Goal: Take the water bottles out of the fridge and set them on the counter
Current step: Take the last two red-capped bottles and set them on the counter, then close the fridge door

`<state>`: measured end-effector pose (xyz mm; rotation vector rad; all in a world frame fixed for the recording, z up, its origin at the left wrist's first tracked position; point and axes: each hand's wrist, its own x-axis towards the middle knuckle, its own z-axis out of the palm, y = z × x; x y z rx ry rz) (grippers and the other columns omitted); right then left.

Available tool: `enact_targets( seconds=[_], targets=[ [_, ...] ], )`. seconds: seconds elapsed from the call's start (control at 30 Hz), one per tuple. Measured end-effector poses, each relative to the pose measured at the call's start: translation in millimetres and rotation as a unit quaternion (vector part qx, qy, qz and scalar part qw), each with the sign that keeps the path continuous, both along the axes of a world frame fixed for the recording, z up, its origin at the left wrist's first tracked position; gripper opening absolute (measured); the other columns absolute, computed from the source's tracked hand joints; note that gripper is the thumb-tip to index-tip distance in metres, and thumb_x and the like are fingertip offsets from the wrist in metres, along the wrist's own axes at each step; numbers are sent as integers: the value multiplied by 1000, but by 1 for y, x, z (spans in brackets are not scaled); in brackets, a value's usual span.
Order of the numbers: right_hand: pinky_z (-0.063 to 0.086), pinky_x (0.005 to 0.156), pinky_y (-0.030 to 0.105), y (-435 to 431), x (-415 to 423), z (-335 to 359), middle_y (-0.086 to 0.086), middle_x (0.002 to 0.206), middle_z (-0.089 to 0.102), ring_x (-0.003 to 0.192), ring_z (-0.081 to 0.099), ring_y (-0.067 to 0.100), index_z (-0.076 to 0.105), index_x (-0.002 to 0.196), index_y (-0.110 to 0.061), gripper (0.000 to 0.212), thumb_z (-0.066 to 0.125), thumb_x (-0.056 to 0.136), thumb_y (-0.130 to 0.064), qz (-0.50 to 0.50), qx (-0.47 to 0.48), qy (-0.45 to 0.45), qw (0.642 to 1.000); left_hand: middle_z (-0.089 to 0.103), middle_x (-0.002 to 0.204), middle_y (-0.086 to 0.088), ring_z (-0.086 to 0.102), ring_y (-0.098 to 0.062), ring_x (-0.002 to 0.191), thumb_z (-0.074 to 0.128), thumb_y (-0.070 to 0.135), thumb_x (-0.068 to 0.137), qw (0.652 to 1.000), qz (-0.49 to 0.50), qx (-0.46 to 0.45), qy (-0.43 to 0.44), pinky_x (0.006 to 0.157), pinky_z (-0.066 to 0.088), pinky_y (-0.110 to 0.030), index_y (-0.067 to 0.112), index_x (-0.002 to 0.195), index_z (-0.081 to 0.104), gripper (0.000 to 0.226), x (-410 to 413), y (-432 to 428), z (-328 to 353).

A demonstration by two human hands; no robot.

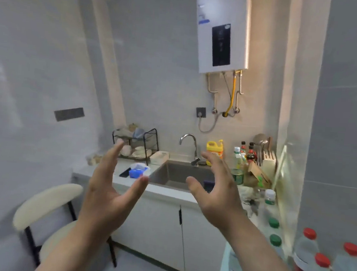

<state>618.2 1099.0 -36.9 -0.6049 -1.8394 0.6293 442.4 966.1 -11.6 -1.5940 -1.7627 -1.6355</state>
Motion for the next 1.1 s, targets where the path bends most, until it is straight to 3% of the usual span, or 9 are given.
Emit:
enact_targets(
  seconds=[0.13, 0.23, 0.3, 0.4, 0.53, 0.63, 0.77, 0.9, 1.1],
  targets=[
    [32, 81, 0, -61, -73, 38, -28, 118, 43, 98, 40, -16, 47, 135, -27, 60, 60, 79, -44, 61, 56, 10, 996, 23, 131, 57, 34, 0, 135, 61, 64, 70, 997, 66, 30, 27, 111, 34, -35, 37, 147, 32, 87, -58, -78, 33],
    [32, 79, -3, -115, -119, 61, -39, 114, 36, 104, 34, -32, 46, 130, -33, 54, 61, 79, -42, 113, 85, 10, 990, 25, 139, 41, 34, -2, 134, 59, 63, 71, 992, 111, 46, 36, 110, 33, -33, 30, 148, 34, 88, -88, -141, 53],
    [31, 85, -2, -148, -142, 73, -27, 119, 47, 107, 41, -22, 49, 130, -30, 56, 58, 78, -50, 142, 93, 12, 985, 31, 145, 28, 34, -1, 135, 59, 63, 73, 988, 138, 51, 40, 111, 32, -30, 26, 148, 35, 87, -101, -178, 63],
    [35, 90, 11, -197, -177, 85, -18, 124, 49, 111, 46, -1, 49, 135, -25, 68, 52, 76, -59, 176, 111, 25, 978, 34, 151, 14, 33, -3, 139, 59, 63, 75, 981, 175, 60, 53, 112, 29, -23, 27, 147, 34, 85, -117, -243, 76],
    [38, 95, 28, -262, -225, 95, -23, 127, 42, 118, 43, 3, 46, 139, -27, 68, 60, 78, -52, 257, 100, 32, 961, 27, 148, 29, 23, 13, 138, 59, 64, 76, 966, 239, 59, 77, 107, 18, -2, 42, 143, 25, 78, -130, -324, 85],
    [40, 103, 32, -299, -262, 97, -27, 126, 43, 122, 44, 4, 46, 138, -30, 74, 55, 72, -62, 321, 66, 38, 944, 24, 146, 32, 17, 24, 133, 59, 65, 76, 953, 290, 51, 78, 103, 16, 3, 45, 142, 23, 78, -141, -376, 83],
    [39, 109, 35, -328, -313, 93, -32, 125, 44, 126, 44, 2, 46, 137, -32, 72, 53, 72, -63, 381, 43, 32, 923, 24, 149, 29, 16, 24, 131, 56, 70, 74, 929, 365, 33, 53, 103, 16, -3, 41, 148, 24, 85, -158, -431, 71],
    [38, 112, 41, -345, -356, 90, -18, 134, 45, 129, 43, 6, 45, 140, -28, 75, 54, 73, -61, 423, 27, 12, 905, 28, 150, 20, 23, 8, 137, 65, 59, 77, 896, 444, 23, 13, 112, 24, -25, 36, 148, 26, 84, -173, -475, 57],
    [37, 112, 42, -361, -401, 87, -17, 136, 42, 133, 42, 12, 43, 142, -26, 59, 63, 89, -41, 479, 18, -2, 877, 31, 156, 8, 22, 0, 139, 61, 56, 73, 852, 523, 8, 5, 113, 23, -28, 25, 151, 28, 90, -177, -503, 58]
  ],
)
